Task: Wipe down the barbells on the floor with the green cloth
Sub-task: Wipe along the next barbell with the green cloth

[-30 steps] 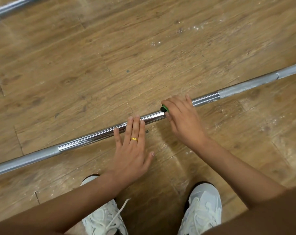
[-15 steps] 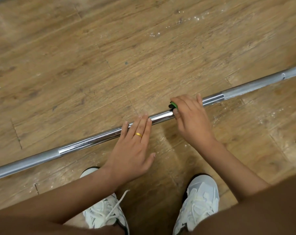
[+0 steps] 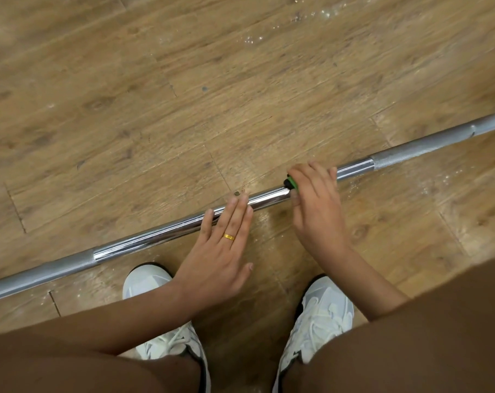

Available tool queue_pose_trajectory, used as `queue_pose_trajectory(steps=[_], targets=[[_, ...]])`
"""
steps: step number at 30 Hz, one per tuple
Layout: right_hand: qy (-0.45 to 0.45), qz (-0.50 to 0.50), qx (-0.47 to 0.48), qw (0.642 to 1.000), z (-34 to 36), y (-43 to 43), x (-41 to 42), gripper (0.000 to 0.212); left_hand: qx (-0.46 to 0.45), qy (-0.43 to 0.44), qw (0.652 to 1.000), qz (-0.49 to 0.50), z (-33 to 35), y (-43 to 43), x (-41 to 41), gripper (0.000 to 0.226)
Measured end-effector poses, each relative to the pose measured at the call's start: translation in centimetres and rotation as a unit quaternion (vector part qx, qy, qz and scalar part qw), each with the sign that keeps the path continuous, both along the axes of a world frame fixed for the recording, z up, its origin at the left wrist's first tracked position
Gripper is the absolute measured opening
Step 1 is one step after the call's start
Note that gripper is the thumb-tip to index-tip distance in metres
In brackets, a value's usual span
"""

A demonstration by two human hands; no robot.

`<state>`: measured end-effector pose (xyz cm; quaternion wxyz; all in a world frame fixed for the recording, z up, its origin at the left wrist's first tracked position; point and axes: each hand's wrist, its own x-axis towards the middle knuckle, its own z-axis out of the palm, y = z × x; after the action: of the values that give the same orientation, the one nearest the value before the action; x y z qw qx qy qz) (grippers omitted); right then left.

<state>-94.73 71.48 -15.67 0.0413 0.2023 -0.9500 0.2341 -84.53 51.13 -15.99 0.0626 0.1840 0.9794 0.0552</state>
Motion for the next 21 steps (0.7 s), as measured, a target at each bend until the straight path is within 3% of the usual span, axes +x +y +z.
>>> queue_pose_trajectory(steps=[6, 15, 21], targets=[[0.000, 0.094, 0.039, 0.995, -0.1, 0.2, 0.6, 0.039, -0.004, 0.004, 1.000, -0.027, -0.3, 0.0, 1.0, 0.092], [0.006, -0.003, -0.015, 1.000, -0.5, -0.2, 0.7, 0.033, -0.017, 0.005, 1.000, -0.022, 0.2, -0.1, 0.7, 0.097], [0.023, 0.130, 0.047, 0.990, -0.3, -0.6, -0.6, 0.044, -0.040, -0.002, 0.999, -0.007, 0.5, -0.3, -0.4, 0.103]])
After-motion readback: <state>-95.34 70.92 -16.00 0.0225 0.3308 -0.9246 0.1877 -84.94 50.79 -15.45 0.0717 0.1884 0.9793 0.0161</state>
